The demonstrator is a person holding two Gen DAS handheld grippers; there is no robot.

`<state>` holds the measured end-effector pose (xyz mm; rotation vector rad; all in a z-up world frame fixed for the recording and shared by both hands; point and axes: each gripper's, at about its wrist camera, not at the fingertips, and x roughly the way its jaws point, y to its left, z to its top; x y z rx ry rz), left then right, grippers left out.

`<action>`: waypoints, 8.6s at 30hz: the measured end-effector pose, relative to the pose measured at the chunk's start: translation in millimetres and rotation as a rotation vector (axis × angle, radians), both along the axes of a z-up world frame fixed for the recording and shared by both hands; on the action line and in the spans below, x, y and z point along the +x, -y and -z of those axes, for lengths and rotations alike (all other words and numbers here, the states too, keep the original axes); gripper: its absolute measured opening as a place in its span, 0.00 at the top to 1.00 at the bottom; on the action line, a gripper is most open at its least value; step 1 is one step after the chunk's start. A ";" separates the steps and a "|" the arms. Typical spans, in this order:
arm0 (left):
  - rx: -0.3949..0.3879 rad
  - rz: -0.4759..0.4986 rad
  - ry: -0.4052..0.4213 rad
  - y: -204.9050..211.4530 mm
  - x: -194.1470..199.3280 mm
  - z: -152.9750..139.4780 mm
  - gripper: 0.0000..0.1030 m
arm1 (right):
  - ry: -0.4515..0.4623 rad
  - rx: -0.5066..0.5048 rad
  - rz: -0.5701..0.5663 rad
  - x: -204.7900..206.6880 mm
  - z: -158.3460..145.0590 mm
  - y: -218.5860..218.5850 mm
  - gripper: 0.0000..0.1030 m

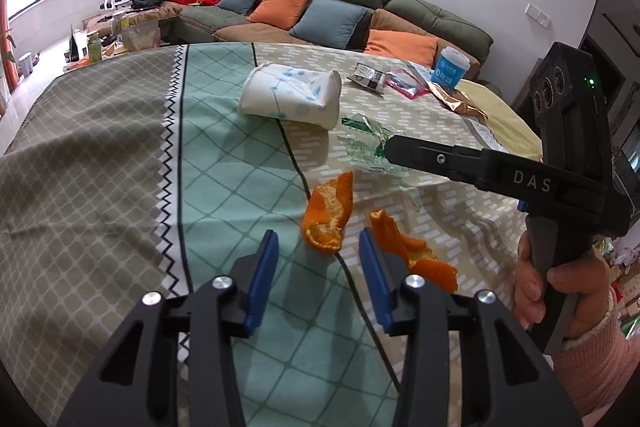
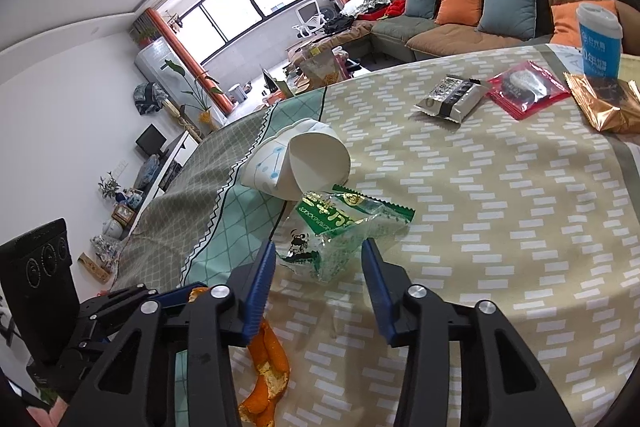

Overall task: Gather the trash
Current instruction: 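Grasp an orange peel with the left gripper while the right gripper grasps a green-labeled plastic bag, then carry the orange peel and plastic bag toward the teal bin with both grippers, then open both grippers over the teal bin to drop peel and bag, then move both tools back over the bed toward the remaining trash, then grasp an orange peel with the left gripper while the right gripper grasps a white paper cup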

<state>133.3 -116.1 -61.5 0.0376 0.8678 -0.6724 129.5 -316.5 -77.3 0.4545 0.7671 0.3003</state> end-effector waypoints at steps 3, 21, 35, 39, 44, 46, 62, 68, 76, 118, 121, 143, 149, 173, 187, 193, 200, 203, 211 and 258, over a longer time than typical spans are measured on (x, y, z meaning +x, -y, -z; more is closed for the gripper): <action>-0.001 0.005 -0.009 3.9 2.5 1.7 0.69 | 0.002 0.009 0.003 -1.2 0.0 1.3 0.62; -0.007 -0.024 0.014 -4.0 -3.3 -1.2 0.86 | 0.034 0.013 0.007 -15.8 -3.1 18.8 0.72; -0.002 -0.087 0.095 -40.6 -28.2 -21.1 0.86 | 0.091 0.044 -0.034 -29.9 -19.7 11.1 0.72; -0.007 -0.111 0.116 -53.3 -36.7 -27.4 0.86 | 0.111 0.049 -0.069 -32.2 -27.8 -2.0 0.72; -0.017 -0.143 0.129 -71.4 -45.0 -32.4 0.86 | 0.124 0.054 -0.111 -33.0 -31.5 -17.3 0.72; -0.019 -0.157 0.136 -78.8 -48.5 -34.0 0.86 | 0.126 0.054 -0.132 -33.1 -31.9 -25.1 0.72; -0.041 -0.273 0.151 -135.3 -66.7 -41.1 0.86 | 0.130 0.065 -0.263 -26.0 -33.7 -79.3 0.72; -0.046 -0.336 0.154 -159.7 -73.6 -43.2 0.86 | 0.134 0.066 -0.321 -20.9 -35.0 -100.5 0.72; -0.048 -0.424 0.164 -194.6 -82.3 -46.5 0.86 | 0.132 0.069 -0.406 -15.0 -37.4 -136.0 0.72; -0.023 -0.760 0.207 -311.7 -107.0 -56.0 0.86 | 0.154 0.023 -0.742 -7.8 -50.0 -285.6 0.72; -0.022 -0.779 0.202 -319.8 -105.4 -54.3 0.86 | 0.154 0.018 -0.757 -6.9 -50.2 -294.1 0.72; -0.031 -0.859 0.149 -349.6 -100.3 -34.7 0.86 | 0.130 -0.031 -0.837 -2.5 -45.6 -351.3 0.72; -0.029 -0.876 0.127 -355.3 -97.3 -28.7 0.86 | 0.109 -0.045 -0.851 2.0 -38.3 -363.5 0.72; -0.047 -0.921 0.029 -372.8 -74.9 1.9 0.81 | -0.014 -0.077 -0.860 16.8 -12.0 -402.8 0.63; -0.055 -0.918 0.074 -369.2 -83.8 -7.3 0.74 | -0.029 -0.052 -0.855 20.8 -8.4 -395.3 0.53; -0.060 -0.912 0.096 -363.5 -87.4 -15.8 0.73 | -0.026 -0.036 -0.849 21.6 -10.4 -387.6 0.52; -0.082 -0.858 0.130 -348.2 -92.1 -24.9 0.61 | 0.022 -0.044 -0.826 15.6 -22.8 -358.2 0.52; -0.109 -0.794 0.134 -330.2 -89.0 -29.0 0.59 | 0.054 -0.059 -0.797 10.5 -30.1 -337.4 0.51; -0.126 -0.598 0.150 -264.7 -76.9 -35.4 0.58 | 0.103 -0.062 -0.648 6.6 -45.1 -261.4 0.49; -0.074 0.037 0.022 14.0 -26.7 -5.4 0.56 | 0.119 -0.047 -0.100 -4.3 -34.6 -0.5 0.40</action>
